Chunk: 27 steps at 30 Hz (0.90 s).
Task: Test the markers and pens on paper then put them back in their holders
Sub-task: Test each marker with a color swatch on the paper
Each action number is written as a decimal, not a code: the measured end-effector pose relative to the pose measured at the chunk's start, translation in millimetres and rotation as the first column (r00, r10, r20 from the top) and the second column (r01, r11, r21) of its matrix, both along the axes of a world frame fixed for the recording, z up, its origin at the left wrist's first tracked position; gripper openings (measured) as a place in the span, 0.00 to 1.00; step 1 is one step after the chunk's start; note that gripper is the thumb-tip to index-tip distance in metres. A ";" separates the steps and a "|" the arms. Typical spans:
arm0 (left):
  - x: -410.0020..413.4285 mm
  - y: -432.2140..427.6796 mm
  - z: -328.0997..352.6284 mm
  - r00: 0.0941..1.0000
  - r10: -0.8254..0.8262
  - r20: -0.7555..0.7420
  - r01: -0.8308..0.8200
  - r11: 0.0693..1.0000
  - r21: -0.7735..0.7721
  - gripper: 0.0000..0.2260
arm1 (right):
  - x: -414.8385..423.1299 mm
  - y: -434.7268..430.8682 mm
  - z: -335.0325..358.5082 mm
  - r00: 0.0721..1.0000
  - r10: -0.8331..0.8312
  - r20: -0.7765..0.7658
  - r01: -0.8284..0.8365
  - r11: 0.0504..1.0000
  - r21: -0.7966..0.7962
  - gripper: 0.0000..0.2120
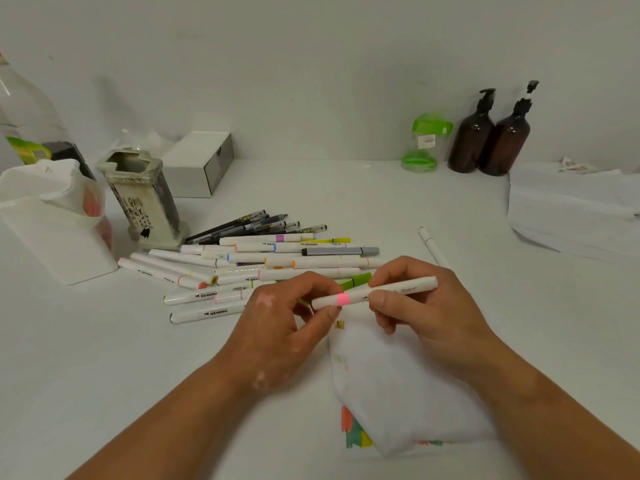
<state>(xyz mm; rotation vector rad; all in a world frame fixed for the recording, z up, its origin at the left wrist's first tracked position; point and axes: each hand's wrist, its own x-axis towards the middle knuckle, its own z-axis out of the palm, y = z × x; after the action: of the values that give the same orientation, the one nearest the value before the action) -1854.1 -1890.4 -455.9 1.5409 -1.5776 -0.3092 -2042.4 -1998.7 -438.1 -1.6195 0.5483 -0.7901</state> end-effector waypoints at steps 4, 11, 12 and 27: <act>-11.3 -1.9 3.4 0.988 -0.121 0.097 0.122 0.993 0.001 0.09 | 1.4 4.2 -2.7 1.000 0.023 -0.022 -0.024 0.998 -0.060 0.03; -15.9 -3.4 6.4 0.966 -0.193 0.170 0.192 0.981 0.020 0.10 | 5.2 9.7 -3.9 0.999 0.042 -0.013 -0.042 0.998 -0.047 0.05; -15.6 -3.8 6.3 0.966 -0.186 0.180 0.183 0.983 0.030 0.10 | 5.4 10.4 -3.6 0.999 0.041 -0.014 -0.042 0.998 -0.037 0.06; -1.3 -2.1 -4.3 0.957 0.015 0.291 -0.067 0.983 0.170 0.30 | -5.8 -5.7 0.5 0.970 -0.225 0.092 0.206 0.961 0.184 0.06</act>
<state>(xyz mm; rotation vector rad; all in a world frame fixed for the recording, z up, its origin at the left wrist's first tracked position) -1855.4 -1892.5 -460.2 1.8209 -1.7778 -0.2128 -2048.3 -2004.3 -437.5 -1.3614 0.7018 -0.9621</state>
